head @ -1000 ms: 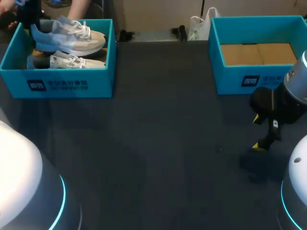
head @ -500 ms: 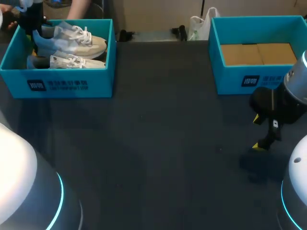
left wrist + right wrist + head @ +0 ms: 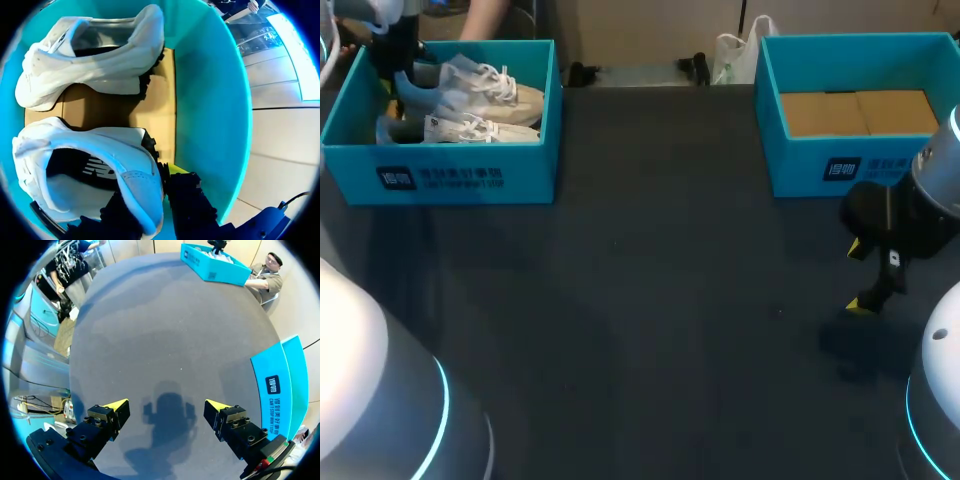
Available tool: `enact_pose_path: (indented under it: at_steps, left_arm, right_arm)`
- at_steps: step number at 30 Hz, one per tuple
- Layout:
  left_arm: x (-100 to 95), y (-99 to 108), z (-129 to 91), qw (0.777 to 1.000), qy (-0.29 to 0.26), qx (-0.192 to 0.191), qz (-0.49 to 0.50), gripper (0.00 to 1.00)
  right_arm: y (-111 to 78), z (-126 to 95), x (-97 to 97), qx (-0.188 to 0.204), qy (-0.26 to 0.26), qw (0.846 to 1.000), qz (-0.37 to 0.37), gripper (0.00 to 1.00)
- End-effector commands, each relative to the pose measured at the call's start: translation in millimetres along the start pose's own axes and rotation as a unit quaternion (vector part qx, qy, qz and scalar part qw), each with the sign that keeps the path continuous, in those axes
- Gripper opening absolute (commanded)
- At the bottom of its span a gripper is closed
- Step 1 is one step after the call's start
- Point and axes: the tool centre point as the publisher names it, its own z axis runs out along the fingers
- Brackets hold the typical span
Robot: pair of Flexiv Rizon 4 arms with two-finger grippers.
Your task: Take the shoe out of the shoebox, open the shoe tongue, remove and reinsert the insole, then place the shoe into the shoebox
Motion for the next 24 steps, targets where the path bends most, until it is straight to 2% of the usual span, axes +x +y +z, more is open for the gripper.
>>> enact_pose_path:
  at_steps: [1,11,13,14,15,16,19,24]
  left_arm:
    - [-4.0,6.4,8.1,1.000,-0.007,0.008,-0.001,0.00]
    - [-4.7,6.1,9.8,1.000,-0.018,0.014,-0.004,0.00]
    - [-4.5,5.9,9.4,1.000,-0.020,0.014,-0.002,0.39]
    - [-4.5,5.9,9.4,1.000,-0.020,0.015,-0.002,0.46]
    - [-4.4,5.8,9.5,1.000,-0.021,0.015,-0.001,0.77]
    - [-4.4,5.0,9.7,1.000,-0.021,0.015,0.000,0.95]
    - [-4.6,3.3,9.5,1.000,-0.021,0.015,0.000,1.00]
    - [-1.5,-2.1,-2.9,0.999,-0.043,0.015,0.007,1.00]
  right_arm:
    - [0.7,1.0,0.6,0.002,-0.001,1.000,0.000,1.00]
    - [0.7,1.0,0.6,0.002,-0.001,1.000,0.000,1.00]
    - [0.7,1.0,0.6,0.002,-0.001,1.000,0.000,1.00]
    - [0.7,1.0,0.6,0.002,-0.001,1.000,0.000,1.00]
    - [0.7,1.0,0.6,0.002,-0.001,1.000,0.000,1.00]
    - [0.7,1.0,0.6,0.002,-0.001,1.000,0.000,1.00]
    - [0.7,1.0,0.6,0.002,-0.001,1.000,0.000,1.00]
    - [0.7,1.0,0.6,0.002,-0.001,1.000,0.000,1.00]
